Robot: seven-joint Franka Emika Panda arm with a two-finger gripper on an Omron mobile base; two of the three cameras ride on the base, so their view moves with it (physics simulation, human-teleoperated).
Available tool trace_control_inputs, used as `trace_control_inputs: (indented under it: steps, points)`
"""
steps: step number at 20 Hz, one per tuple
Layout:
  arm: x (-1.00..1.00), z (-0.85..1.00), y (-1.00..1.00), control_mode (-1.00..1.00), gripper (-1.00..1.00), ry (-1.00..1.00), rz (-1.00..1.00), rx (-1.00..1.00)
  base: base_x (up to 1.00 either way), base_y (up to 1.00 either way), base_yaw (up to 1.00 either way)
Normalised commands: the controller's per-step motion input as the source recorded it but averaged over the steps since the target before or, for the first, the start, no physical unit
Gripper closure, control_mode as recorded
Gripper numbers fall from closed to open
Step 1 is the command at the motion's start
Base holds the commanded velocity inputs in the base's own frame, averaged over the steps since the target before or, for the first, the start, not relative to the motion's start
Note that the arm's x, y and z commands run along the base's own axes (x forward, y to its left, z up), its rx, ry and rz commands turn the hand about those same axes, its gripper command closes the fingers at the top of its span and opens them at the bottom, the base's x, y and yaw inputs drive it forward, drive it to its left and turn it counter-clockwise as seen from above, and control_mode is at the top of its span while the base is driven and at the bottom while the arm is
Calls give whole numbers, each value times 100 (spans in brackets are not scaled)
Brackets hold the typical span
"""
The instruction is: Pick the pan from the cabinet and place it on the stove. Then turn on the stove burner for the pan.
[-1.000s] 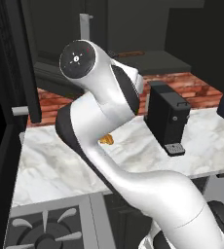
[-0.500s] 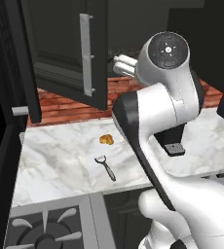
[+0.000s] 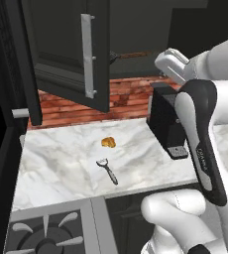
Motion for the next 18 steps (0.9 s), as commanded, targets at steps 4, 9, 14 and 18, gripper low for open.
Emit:
trace_control_inputs:
  steps: [4,9,14,18]
  points:
    - [76,-21,-10,-100,-100,0,20,28,0,0,0]
    - [65,-17,12,-100,-100,0,16,24,0,0,0]
    - [4,-11,30,-100,-100,6,5,3,0,0,0]
    - [34,-13,46,-100,-100,7,5,2,0,0,0]
